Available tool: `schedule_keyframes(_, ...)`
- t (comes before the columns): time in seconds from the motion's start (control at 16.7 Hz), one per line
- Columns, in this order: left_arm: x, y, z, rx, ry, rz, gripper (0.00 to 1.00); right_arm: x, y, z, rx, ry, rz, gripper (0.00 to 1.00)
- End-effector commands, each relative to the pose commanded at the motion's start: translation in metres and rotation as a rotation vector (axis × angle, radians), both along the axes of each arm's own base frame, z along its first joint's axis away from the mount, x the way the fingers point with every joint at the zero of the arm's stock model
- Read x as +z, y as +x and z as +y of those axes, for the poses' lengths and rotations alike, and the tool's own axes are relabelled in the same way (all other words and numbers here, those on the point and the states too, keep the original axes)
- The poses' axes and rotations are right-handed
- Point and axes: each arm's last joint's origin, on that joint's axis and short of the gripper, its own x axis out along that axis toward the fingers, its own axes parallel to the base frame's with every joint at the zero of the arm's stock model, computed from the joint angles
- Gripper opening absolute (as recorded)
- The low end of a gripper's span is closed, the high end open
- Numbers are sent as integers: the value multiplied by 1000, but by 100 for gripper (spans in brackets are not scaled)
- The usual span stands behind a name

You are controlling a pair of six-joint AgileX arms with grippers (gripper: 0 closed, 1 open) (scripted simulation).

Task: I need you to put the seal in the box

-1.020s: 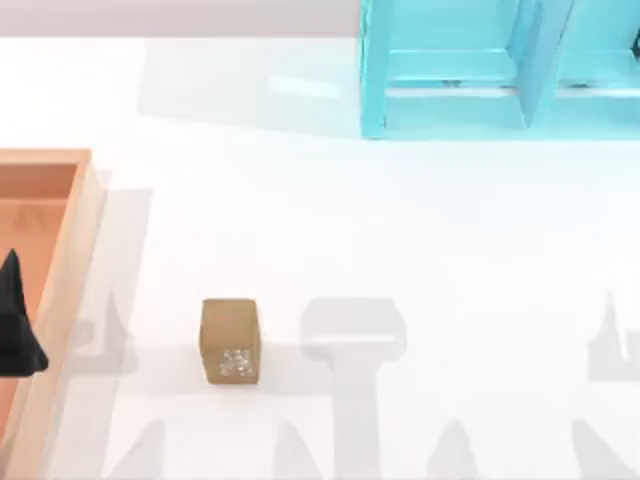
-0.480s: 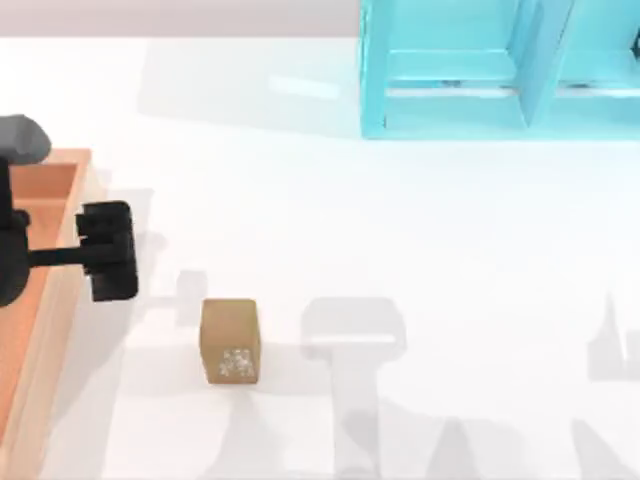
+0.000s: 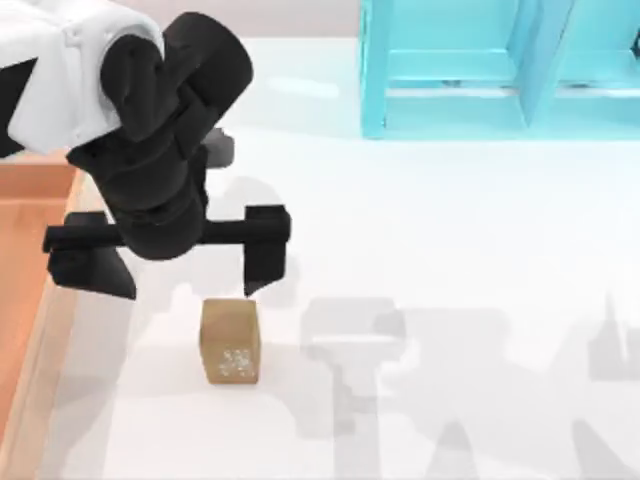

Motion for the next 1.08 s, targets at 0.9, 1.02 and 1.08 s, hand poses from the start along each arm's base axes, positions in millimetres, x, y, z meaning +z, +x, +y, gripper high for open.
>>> schedule_keyframes(0.9,-48,16,-32,-1,47,76,100,0,0,0,0,0,0,100)
schedule_keyframes(1.02,-73,17,-33,-1,38,64,100,0,0,0,0,0,0,100)
schedule_keyframes(1.08,-84,16,-32,-1,40,66,100,0,0,0,0,0,0,100)
